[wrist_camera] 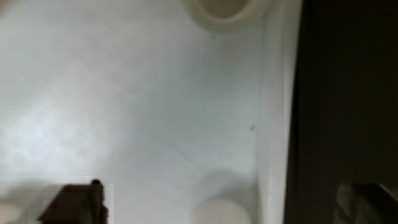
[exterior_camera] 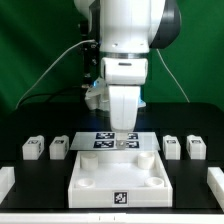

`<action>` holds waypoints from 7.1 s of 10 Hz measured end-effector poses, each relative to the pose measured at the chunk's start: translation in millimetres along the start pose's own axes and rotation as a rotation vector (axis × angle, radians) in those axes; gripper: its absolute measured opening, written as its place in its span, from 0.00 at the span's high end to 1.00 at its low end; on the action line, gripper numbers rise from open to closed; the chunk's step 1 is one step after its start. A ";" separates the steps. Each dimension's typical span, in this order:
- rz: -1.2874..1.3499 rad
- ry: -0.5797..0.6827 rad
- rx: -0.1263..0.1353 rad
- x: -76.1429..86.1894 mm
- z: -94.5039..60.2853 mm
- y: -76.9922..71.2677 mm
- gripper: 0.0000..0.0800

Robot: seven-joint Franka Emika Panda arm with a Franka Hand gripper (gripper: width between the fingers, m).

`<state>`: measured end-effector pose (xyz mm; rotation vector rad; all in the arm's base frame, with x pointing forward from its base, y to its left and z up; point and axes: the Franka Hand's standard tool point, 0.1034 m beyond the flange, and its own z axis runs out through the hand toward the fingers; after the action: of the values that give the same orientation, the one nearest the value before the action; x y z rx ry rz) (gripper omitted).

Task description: Assemble one leg

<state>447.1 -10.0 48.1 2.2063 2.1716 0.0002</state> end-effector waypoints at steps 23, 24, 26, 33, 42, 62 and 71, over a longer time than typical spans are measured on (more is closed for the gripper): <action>-0.013 0.050 -0.014 48.9 22.5 23.3 0.93; 0.006 0.061 -0.019 66.9 23.9 30.5 0.93; 0.056 0.064 -0.031 75.9 25.6 43.3 0.93; 0.059 0.060 -0.023 75.2 26.1 42.9 0.56; 0.060 0.060 -0.023 74.6 26.3 42.8 0.19; 1.618 -0.237 0.353 173.1 -12.4 -24.7 0.19; 1.493 -0.669 0.684 182.5 6.1 -44.3 0.19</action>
Offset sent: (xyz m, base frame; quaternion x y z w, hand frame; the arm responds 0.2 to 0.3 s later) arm 0.0000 0.0000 0.0000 0.0000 0.0000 0.0000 1.0000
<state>406.1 172.9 34.8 2.8618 -0.0888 -1.2609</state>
